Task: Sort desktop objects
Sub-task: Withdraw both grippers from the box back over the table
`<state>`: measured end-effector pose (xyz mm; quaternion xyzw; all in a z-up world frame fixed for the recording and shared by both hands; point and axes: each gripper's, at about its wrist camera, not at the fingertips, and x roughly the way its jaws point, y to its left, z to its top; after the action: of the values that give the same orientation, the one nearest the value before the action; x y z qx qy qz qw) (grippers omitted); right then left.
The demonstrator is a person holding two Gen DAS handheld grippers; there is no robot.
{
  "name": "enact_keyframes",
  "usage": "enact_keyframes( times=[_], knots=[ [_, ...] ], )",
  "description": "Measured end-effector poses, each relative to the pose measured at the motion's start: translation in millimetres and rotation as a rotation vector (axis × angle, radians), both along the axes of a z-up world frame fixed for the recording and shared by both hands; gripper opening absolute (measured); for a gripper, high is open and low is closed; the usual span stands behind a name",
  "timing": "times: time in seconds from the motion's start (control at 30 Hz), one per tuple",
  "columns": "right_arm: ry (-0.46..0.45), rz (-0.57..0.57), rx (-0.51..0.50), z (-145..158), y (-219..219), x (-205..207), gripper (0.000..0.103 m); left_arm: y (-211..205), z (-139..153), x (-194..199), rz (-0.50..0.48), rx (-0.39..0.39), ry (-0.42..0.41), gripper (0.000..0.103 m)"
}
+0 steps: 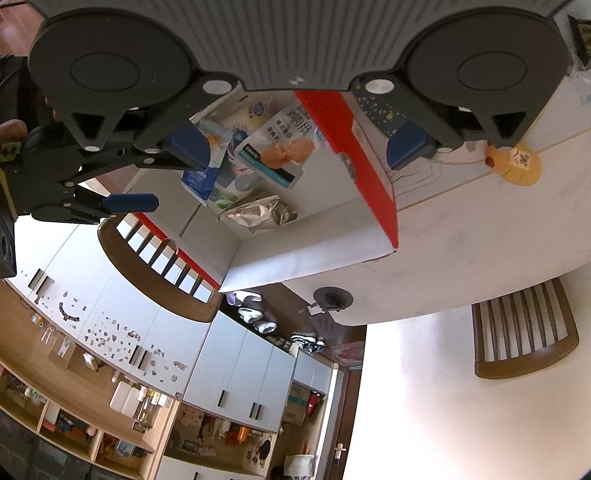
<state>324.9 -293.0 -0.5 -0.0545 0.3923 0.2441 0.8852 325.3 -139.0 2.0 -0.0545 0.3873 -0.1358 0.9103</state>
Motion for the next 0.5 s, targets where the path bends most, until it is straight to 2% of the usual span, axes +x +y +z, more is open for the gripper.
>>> enact_keyframes(
  times=[0.5],
  knots=[
    [-0.002,-0.042,0.013,5,41,-25,0.088,43,7,-33,-0.004,-0.029,-0.015,0.102]
  ],
)
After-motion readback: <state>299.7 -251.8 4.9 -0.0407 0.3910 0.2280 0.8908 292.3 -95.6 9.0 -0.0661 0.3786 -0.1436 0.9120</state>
